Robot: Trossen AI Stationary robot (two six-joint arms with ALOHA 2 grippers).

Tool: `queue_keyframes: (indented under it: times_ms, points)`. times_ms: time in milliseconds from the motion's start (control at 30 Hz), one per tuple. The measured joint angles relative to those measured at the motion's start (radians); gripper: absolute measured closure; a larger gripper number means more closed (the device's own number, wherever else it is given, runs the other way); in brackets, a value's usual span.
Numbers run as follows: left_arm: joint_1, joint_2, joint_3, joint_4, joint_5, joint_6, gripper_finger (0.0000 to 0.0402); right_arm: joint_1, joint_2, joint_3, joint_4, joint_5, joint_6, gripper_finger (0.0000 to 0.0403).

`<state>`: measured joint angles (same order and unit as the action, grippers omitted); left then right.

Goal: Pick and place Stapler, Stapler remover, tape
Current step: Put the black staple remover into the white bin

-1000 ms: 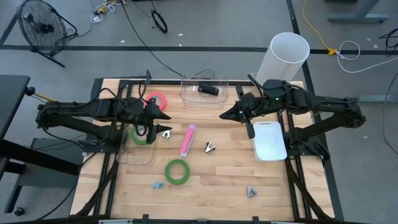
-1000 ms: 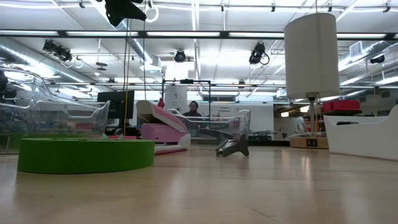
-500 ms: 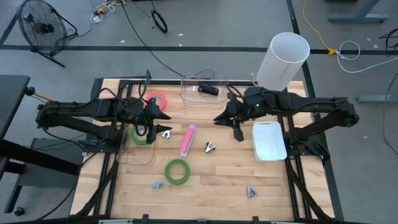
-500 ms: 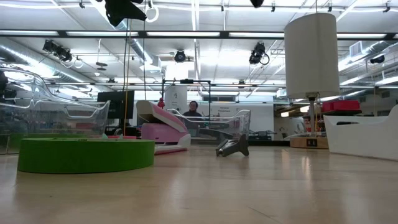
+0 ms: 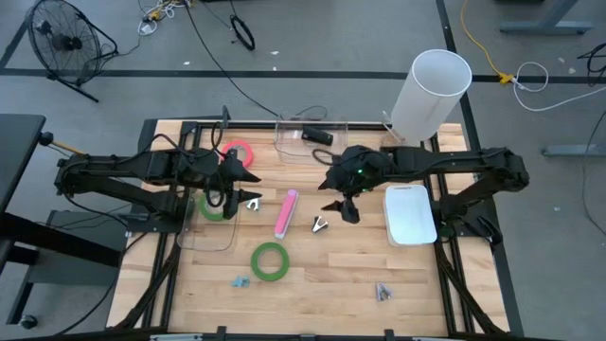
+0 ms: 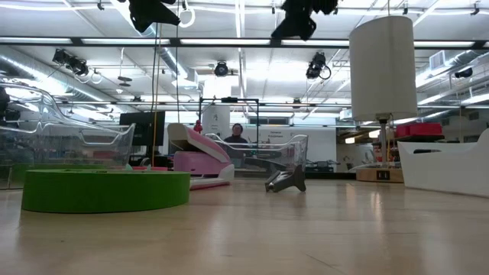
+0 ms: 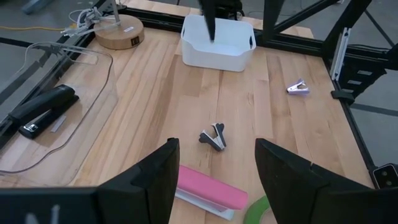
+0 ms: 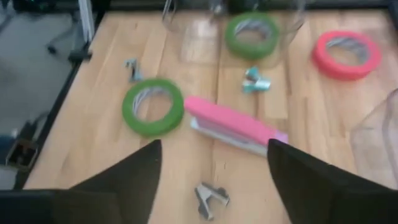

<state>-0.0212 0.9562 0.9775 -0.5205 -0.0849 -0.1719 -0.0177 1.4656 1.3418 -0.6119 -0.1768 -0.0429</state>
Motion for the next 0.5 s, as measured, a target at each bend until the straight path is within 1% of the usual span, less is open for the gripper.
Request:
queue_keyframes:
  times_ms: [100,200,367,500]
  points:
    - [0.000,0.000,0.000,0.000,0.000,0.000,0.0189,0.000,0.032,0.000,-0.032,-0.043,-0.047,0.0071]
    - [0.000,0.000,0.000,0.000,0.000,0.000,0.0189,0.000,0.061,0.000,-0.054,-0.050,-0.084,0.0051]
    - [0.000,0.000,0.000,0.000,0.000,0.000,0.0189,0.002,0.101,0.000,-0.071,-0.050,-0.172,0.0042]
    - [0.000,0.000,0.000,0.000,0.000,0.000,0.0189,0.013,0.134,0.001,-0.073,-0.049,-0.283,0.0042]
